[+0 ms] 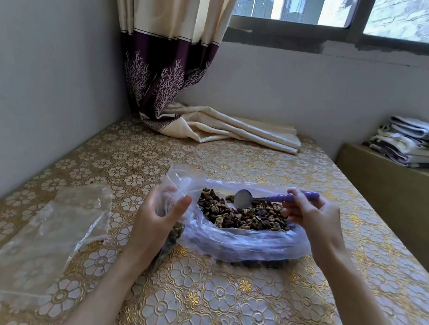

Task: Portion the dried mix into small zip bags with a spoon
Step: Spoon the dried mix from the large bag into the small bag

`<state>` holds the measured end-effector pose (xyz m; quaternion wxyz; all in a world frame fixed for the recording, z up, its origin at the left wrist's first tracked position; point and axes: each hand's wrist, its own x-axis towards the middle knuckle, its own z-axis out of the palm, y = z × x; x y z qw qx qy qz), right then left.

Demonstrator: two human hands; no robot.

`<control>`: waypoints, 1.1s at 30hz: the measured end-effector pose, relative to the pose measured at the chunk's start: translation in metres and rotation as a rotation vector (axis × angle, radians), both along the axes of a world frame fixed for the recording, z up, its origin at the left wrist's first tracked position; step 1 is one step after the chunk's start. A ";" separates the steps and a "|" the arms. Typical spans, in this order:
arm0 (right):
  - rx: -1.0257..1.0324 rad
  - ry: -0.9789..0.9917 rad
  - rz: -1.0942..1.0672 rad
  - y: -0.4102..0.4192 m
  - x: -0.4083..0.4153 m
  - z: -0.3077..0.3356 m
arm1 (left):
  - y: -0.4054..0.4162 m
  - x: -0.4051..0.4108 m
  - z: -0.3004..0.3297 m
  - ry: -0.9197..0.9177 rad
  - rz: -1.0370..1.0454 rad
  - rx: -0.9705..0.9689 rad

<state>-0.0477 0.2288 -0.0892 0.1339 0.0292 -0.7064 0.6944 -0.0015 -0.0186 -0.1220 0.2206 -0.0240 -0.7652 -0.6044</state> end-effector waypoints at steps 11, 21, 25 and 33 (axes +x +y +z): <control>-0.030 -0.146 0.246 -0.025 0.000 -0.003 | 0.001 -0.001 0.000 -0.012 0.002 0.021; -0.159 -0.071 0.079 -0.019 0.000 -0.001 | 0.002 -0.001 -0.001 -0.061 0.004 0.000; -0.186 -0.046 0.044 -0.017 0.000 0.000 | 0.003 -0.001 -0.001 -0.080 0.003 0.002; -0.244 0.049 0.012 -0.014 0.008 0.021 | 0.002 -0.003 -0.005 -0.085 -0.006 -0.012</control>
